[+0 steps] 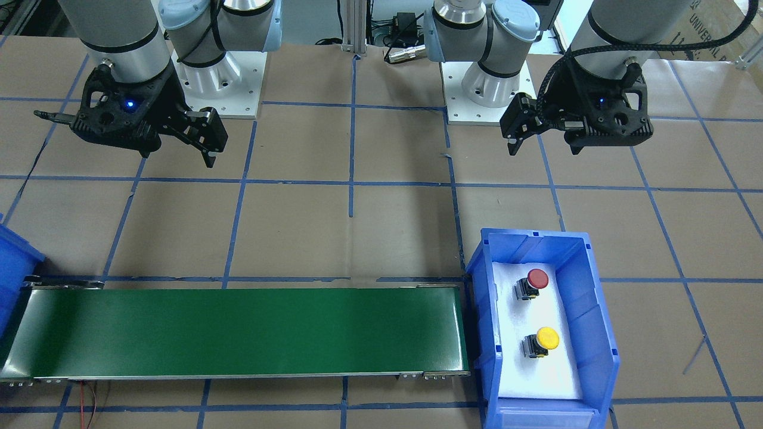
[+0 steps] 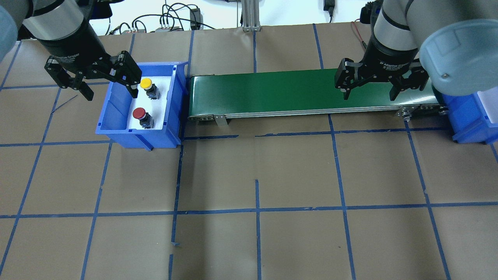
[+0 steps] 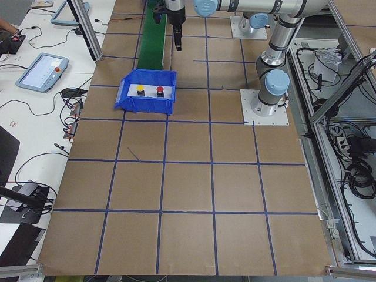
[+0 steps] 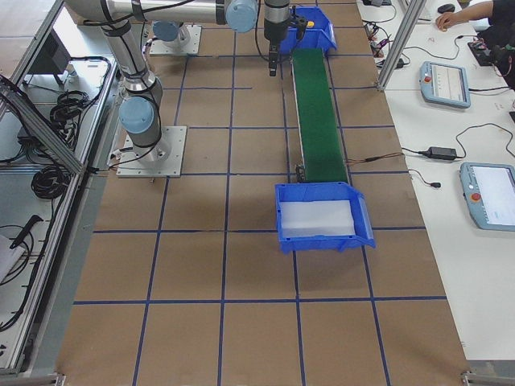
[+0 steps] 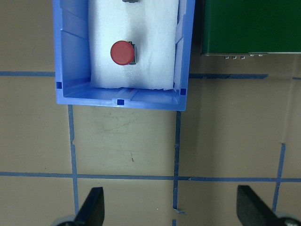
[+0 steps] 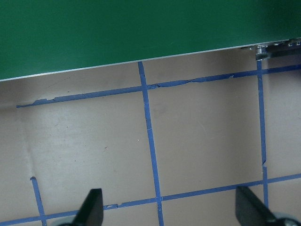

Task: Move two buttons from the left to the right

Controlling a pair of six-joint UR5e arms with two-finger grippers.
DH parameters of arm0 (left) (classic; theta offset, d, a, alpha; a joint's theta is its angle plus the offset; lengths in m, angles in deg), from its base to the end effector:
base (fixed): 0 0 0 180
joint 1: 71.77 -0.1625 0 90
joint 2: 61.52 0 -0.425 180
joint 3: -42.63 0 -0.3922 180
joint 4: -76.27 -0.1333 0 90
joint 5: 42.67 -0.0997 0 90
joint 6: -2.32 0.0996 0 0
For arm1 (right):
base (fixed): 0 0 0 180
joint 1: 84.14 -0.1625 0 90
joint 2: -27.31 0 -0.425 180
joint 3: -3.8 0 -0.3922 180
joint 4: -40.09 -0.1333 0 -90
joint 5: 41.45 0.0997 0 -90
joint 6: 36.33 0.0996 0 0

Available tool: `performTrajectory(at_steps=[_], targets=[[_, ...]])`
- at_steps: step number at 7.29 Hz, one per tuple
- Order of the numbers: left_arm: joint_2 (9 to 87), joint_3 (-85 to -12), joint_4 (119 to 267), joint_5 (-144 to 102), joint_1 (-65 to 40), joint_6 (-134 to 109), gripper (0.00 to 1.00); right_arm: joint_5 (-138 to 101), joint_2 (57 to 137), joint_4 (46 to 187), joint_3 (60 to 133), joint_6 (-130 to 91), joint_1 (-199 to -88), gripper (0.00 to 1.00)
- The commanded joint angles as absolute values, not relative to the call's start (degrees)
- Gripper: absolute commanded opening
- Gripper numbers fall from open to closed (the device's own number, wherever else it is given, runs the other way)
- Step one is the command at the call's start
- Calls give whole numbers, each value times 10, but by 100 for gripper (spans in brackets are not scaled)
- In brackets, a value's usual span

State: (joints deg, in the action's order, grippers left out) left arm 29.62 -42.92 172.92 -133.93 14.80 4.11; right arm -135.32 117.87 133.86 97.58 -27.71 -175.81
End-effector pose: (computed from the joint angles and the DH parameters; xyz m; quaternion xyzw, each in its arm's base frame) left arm -0.1013 -0.5007 0.5048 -0.0140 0.9994 0.0296 0.0097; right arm 0.1407 -0.4842 0.4670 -0.0607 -0.9976 0.0078 0.0332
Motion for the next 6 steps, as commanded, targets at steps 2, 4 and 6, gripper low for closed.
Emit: performTrajectory(at_steps=[2, 4, 6], targets=[[302, -421, 1716, -1342, 147, 30, 100, -1353, 1178, 1339, 976, -277, -1758, 100], [302, -420, 1715, -1342, 146, 30, 100, -1353, 1179, 1338, 976, -277, -1758, 100], [304, -432, 1713, -1339, 146, 30, 100, -1353, 1179, 1338, 976, -277, -1758, 100]])
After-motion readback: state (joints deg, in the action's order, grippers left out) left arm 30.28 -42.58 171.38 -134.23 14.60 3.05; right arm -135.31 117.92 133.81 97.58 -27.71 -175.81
